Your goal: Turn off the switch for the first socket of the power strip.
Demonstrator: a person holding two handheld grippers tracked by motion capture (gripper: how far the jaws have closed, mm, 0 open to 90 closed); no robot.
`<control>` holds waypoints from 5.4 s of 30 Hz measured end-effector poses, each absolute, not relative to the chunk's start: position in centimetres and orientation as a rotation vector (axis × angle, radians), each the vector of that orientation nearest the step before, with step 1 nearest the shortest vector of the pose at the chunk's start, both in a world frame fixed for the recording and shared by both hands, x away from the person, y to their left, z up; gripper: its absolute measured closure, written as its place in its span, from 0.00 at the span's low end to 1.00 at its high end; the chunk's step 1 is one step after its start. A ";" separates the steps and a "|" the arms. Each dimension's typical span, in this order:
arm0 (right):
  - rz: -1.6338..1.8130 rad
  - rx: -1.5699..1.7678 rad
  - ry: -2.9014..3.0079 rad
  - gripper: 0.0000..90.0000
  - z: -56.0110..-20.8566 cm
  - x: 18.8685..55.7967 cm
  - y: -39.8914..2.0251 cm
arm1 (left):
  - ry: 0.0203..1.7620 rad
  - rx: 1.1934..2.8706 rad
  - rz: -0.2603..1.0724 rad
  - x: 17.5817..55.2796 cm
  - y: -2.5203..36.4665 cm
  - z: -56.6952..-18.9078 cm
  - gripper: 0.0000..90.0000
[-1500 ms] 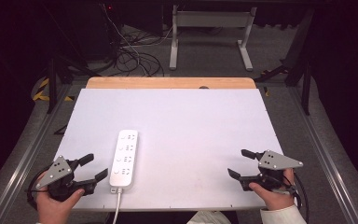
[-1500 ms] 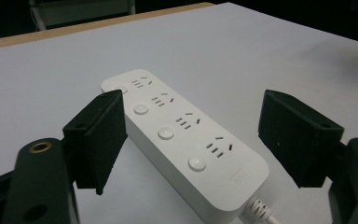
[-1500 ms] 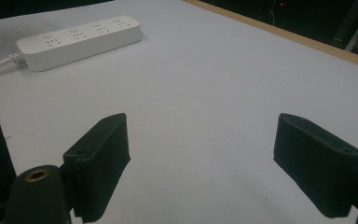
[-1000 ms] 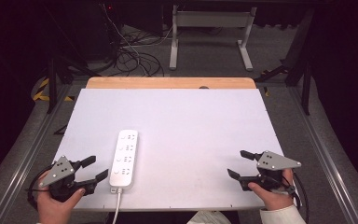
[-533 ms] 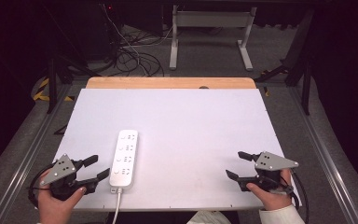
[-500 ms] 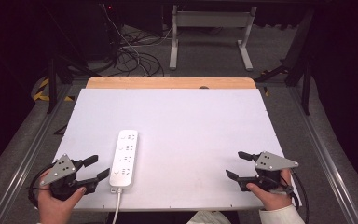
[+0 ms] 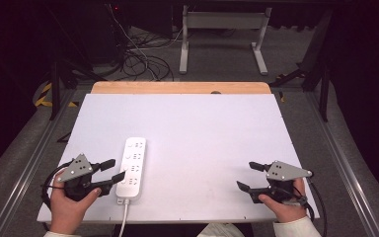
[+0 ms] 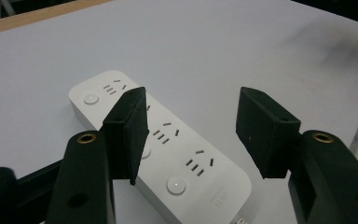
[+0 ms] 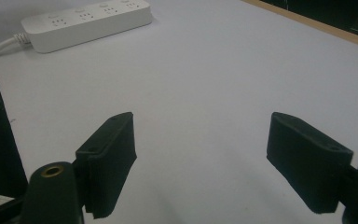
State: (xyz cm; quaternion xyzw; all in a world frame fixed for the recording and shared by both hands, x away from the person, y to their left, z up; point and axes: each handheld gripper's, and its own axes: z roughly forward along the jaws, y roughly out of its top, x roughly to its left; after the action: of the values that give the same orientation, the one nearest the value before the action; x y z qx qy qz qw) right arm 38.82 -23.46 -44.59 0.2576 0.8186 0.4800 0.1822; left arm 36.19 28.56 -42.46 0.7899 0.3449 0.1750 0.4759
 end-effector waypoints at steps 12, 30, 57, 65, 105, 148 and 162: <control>1.358 0.723 2.318 0.26 -44.7 38.9 -23.3 | 0.854 1.966 0.383 37.6 27.6 -42.5 0.57; 1.350 0.721 2.327 0.26 -44.8 38.8 -23.2 | 0.841 2.114 0.315 37.9 27.1 -42.2 1.00; 1.341 0.708 2.341 0.25 -44.9 38.8 -23.0 | 0.996 2.378 0.274 39.1 25.8 -43.1 1.00; 1.336 0.702 2.350 0.25 -45.0 38.8 -22.9 | 1.010 2.417 0.241 39.5 25.7 -43.6 1.00; 1.312 0.698 2.353 0.25 -44.9 38.8 -22.9 | 1.046 2.386 0.220 39.7 25.9 -44.3 1.00; 1.322 0.702 2.353 0.25 -45.0 38.8 -22.9 | 0.911 2.277 0.320 37.2 25.4 -40.4 1.00; 1.318 0.701 2.357 0.24 -45.0 38.8 -22.9 | 0.871 2.131 0.376 36.9 25.4 -39.8 0.54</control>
State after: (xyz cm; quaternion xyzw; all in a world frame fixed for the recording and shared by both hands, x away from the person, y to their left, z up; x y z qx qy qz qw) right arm 38.81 -22.86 -45.03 0.2475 0.8318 0.4651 0.1749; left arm 36.87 25.40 -39.83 0.8397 0.3434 0.1481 0.3937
